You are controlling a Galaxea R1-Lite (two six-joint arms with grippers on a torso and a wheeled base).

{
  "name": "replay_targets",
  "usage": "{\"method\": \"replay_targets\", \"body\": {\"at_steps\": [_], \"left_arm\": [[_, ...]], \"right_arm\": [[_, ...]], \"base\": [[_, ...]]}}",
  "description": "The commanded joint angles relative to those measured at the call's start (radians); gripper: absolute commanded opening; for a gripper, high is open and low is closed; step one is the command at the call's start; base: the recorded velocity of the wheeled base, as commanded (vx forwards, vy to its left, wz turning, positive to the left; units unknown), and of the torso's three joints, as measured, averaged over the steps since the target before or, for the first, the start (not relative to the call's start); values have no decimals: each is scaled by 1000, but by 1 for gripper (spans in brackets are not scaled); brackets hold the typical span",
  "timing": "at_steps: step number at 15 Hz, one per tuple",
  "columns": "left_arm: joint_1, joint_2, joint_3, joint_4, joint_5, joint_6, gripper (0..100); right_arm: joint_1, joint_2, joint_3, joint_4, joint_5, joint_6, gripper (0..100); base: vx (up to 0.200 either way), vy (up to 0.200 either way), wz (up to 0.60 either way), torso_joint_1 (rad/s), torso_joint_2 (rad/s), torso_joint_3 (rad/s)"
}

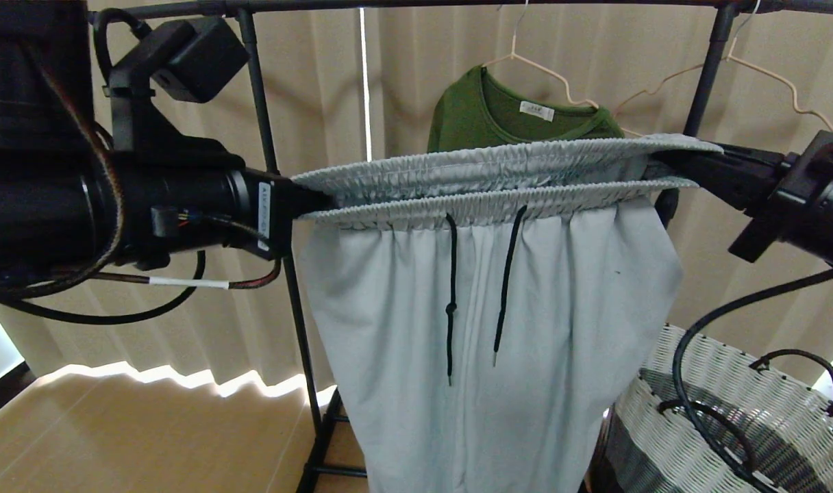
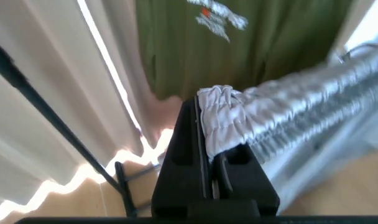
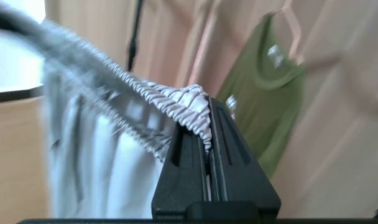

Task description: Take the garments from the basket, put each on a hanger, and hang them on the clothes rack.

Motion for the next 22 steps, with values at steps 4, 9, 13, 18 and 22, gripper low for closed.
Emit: {"method": "replay_targets", "body": {"at_steps": [4,9,13,18,22], "left_arm": [[-2,-154,31,136,-154,59,0],[-67,-214,42,141,-182,72,0],[-74,-208,59,127,-176,72,0],[-19,-82,24,-97,-38,79,0],[16,24,21,-294,11,82,0]], "right_arm": [[-14,170,-148,-71,1,17,0],[-7,242,-206,-75,2,22,0],[-12,214,-186,-72,-18,25,0],[-23,137,-151,-49,-53,22,0],[-40,27,-143,94,-55,22,0]], "base": [[0,0,0,0,0,0],[0,0,0,0,0,0],[0,0,0,0,0,0],[0,0,0,0,0,0],[0,0,0,0,0,0]]}}
